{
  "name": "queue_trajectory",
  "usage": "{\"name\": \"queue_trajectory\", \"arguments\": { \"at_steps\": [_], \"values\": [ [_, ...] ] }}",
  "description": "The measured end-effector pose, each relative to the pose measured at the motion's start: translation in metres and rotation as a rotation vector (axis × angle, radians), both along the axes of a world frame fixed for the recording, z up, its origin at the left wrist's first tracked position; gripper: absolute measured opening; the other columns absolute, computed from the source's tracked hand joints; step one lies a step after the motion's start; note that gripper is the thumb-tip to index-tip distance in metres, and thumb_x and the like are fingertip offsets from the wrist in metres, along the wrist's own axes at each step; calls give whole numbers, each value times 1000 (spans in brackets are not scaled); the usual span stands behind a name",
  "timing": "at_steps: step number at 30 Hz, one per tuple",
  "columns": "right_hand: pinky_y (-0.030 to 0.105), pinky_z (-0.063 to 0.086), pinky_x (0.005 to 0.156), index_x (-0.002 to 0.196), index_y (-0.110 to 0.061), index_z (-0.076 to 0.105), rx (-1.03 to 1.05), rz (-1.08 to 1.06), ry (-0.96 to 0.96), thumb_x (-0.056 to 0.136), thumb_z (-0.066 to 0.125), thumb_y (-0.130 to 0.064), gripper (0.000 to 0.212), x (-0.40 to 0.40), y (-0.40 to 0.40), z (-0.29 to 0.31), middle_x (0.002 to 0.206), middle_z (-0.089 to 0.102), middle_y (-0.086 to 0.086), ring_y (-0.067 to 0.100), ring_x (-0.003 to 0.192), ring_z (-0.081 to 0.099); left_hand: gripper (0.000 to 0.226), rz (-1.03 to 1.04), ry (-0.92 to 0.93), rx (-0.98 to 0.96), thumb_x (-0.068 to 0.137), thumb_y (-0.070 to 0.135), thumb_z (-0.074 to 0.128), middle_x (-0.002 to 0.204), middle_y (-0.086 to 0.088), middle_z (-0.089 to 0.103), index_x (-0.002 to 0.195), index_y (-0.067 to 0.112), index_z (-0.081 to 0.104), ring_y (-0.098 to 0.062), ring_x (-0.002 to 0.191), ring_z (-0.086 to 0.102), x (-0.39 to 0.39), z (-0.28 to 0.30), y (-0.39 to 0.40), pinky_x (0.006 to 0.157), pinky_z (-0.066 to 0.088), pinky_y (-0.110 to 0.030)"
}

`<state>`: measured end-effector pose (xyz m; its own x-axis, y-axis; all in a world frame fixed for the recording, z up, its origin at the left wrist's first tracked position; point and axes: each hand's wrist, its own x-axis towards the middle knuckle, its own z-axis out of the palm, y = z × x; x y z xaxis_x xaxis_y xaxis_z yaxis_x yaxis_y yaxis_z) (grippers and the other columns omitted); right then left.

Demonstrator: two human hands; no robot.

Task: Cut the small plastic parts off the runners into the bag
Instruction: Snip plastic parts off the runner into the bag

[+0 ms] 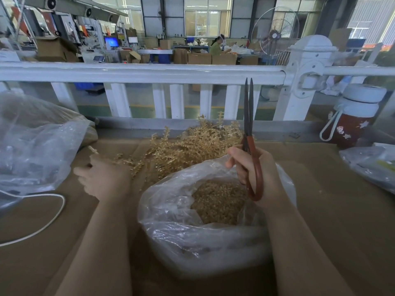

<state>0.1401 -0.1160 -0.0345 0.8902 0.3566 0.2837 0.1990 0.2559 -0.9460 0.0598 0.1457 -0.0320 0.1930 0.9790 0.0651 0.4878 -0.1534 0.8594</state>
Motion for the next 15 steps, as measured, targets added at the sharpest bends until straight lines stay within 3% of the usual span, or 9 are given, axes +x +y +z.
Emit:
{"name": "queue_trajectory", "arguments": {
  "at_steps": [4,7,10,15],
  "values": [
    [24,25,40,82,-13,70,10,4,1,96,68,-17,15,0,0,-1,74,68,10,12,42,34,91,-164,14,36,85,-5,59,150,-25,21,156,4,2,-50,117,48,-5,-11,3,103,40,-51],
    [24,25,40,80,-16,72,14,9,1,95,69,-17,16,1,1,-1,74,68,10,12,42,33,67,-181,177,94,86,-1,57,146,-26,22,146,-4,27,-51,112,50,-4,-13,5,103,40,-53],
    [25,25,41,81,-15,72,11,9,0,94,70,-18,14,1,1,-2,74,69,10,13,43,33,46,-153,401,150,90,9,56,145,-23,24,133,-2,45,-44,127,35,-3,-14,4,110,27,-53],
    [25,27,41,84,-12,71,-2,-10,-13,94,70,-20,13,2,0,-3,75,69,10,13,42,35,34,-184,346,357,96,26,56,141,-21,37,124,8,62,-37,130,31,-3,-9,-3,108,22,-49]
  ]
}}
